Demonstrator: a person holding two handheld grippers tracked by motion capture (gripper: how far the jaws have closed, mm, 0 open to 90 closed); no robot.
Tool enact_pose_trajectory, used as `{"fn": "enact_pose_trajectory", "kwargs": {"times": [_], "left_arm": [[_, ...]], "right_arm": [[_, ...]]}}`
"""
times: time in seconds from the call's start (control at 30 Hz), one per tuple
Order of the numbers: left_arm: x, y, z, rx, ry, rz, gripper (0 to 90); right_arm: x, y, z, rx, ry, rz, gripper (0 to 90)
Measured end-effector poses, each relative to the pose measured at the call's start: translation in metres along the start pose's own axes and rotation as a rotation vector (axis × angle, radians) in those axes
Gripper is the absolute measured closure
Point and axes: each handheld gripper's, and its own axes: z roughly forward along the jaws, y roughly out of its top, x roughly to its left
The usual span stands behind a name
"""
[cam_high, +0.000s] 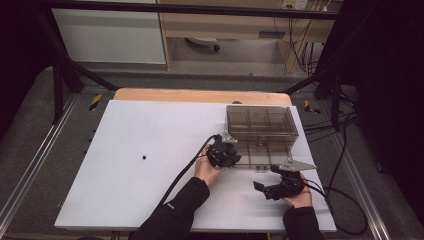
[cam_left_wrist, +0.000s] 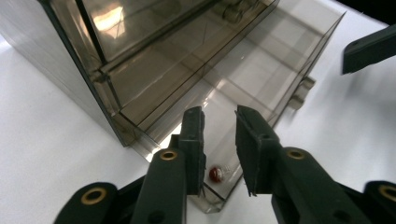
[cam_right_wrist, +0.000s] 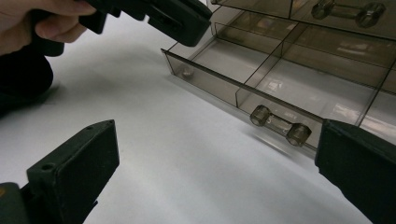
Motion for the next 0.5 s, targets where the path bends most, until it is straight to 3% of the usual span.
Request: {"fn": "enact_pose_trajectory", "kwargs": {"times": [0.3, 0.5], "left_arm": [[0.003, -0.002, -0.029, -0.028, 0.006, 0.017, 52.9], [0.012, -0.012, -0.049, -0.026, 0.038, 0.029, 38.9]], "right_arm": [[0.0, 0.0, 0.0, -0.003, 0.0, 0.001, 0.4], [0.0, 0.0, 0.0, 0.002, -0.002, 0.0, 0.4]]}}
